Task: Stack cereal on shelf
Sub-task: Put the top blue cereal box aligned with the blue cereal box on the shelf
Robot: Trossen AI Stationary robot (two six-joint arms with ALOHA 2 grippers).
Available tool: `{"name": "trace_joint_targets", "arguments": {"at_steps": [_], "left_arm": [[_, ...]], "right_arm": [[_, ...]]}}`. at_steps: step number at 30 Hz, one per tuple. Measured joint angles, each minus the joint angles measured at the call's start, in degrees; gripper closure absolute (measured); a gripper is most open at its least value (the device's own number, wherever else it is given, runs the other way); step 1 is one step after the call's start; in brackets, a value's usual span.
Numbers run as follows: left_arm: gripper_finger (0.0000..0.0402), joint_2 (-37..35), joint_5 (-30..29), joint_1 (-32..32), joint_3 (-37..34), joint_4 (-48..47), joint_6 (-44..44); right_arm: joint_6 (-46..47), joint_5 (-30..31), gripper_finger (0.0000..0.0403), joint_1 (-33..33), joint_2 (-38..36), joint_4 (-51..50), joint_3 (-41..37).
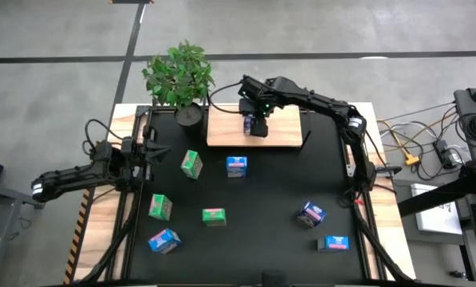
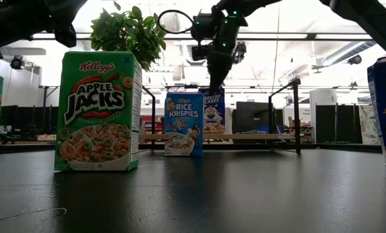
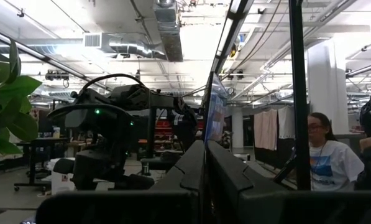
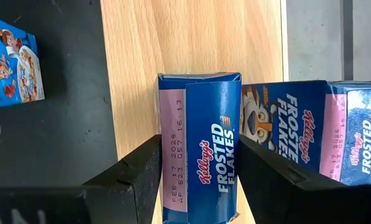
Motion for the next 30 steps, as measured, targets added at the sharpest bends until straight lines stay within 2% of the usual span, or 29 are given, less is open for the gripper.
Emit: {"name": "trace_joint_targets", "arguments": {"at_steps": [8,22,27,30], "left_arm": [[0.0400,0.00,-0.02,0.02,0.00,0.01,0.02],[0.0400,0.00,0.00,0.00,0.01,0.01,0.02],[0.0400,0.00,0.00,0.02,0.01,0.01,0.02],[0.0400,0.00,-0.01,0.02,0.00,0.01,0.02]], "right_arm": [[0.00,-0.02,0.0211,0.00,0.00,0.85,-0.59],[1.54,-0.05,0.0153,0.14,-0.58,-0.47,1.37],[2.49,-0.20,0.0155,0.58,-0.70,-3.28,5.50],[2.51,-0.20,0.0176,1.01,-0.76,-2.84,7.04]]}}
